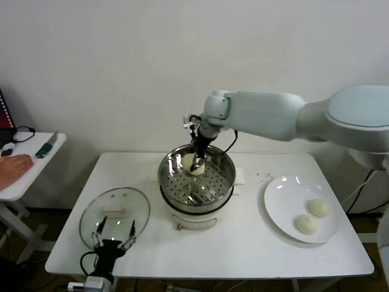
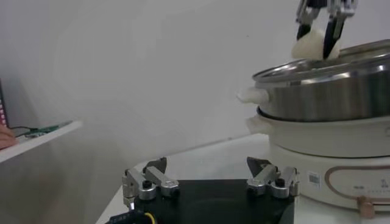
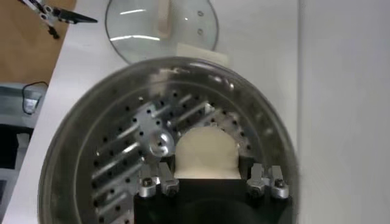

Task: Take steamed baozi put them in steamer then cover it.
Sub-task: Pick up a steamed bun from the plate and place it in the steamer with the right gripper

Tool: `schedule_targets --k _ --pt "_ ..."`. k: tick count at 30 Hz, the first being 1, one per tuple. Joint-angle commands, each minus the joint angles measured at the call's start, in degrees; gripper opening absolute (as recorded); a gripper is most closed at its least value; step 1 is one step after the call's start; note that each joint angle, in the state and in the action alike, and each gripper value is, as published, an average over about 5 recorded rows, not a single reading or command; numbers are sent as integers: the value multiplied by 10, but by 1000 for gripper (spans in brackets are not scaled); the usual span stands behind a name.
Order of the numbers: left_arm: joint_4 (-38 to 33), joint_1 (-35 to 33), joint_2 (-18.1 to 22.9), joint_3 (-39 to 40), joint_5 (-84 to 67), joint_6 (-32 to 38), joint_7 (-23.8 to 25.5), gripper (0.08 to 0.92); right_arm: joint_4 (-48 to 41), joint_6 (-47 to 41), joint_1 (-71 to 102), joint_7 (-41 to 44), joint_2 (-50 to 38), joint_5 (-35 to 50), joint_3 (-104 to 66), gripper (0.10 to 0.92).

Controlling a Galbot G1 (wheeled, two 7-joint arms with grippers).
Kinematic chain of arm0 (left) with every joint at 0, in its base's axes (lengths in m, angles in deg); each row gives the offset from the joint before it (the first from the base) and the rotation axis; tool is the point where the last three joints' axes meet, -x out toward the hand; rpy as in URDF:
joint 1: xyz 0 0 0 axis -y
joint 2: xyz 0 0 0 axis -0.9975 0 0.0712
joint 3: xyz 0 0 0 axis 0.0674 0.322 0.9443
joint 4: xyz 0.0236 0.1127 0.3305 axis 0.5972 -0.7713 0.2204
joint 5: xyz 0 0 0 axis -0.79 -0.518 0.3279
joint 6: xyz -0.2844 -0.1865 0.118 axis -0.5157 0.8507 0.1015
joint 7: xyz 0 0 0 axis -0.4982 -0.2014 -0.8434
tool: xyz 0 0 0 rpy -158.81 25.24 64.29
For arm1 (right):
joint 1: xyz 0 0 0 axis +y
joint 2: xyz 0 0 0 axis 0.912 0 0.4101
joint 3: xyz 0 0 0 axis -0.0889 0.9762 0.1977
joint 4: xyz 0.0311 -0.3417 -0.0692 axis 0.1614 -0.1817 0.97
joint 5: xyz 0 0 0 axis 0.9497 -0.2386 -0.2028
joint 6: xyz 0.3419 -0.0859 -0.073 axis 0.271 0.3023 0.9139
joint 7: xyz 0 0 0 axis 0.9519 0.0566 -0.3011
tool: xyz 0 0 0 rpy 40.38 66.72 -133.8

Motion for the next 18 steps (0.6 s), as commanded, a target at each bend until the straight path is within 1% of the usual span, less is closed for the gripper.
schedule_targets --k 1,9,12,18 --pt "4 3 -5 0 -12 2 0 823 -11 -7 47 -14 56 5 7 663" --pt "8 6 -8 0 -12 1 0 823 -16 -9 63 -15 56 -16 3 670" --pt "8 7 -8 0 -12 1 0 823 -18 -14 66 -17 56 -21 -1 696" --pt "7 7 -7 1 -11 -1 0 823 -17 -18 58 -10 48 -28 -8 814"
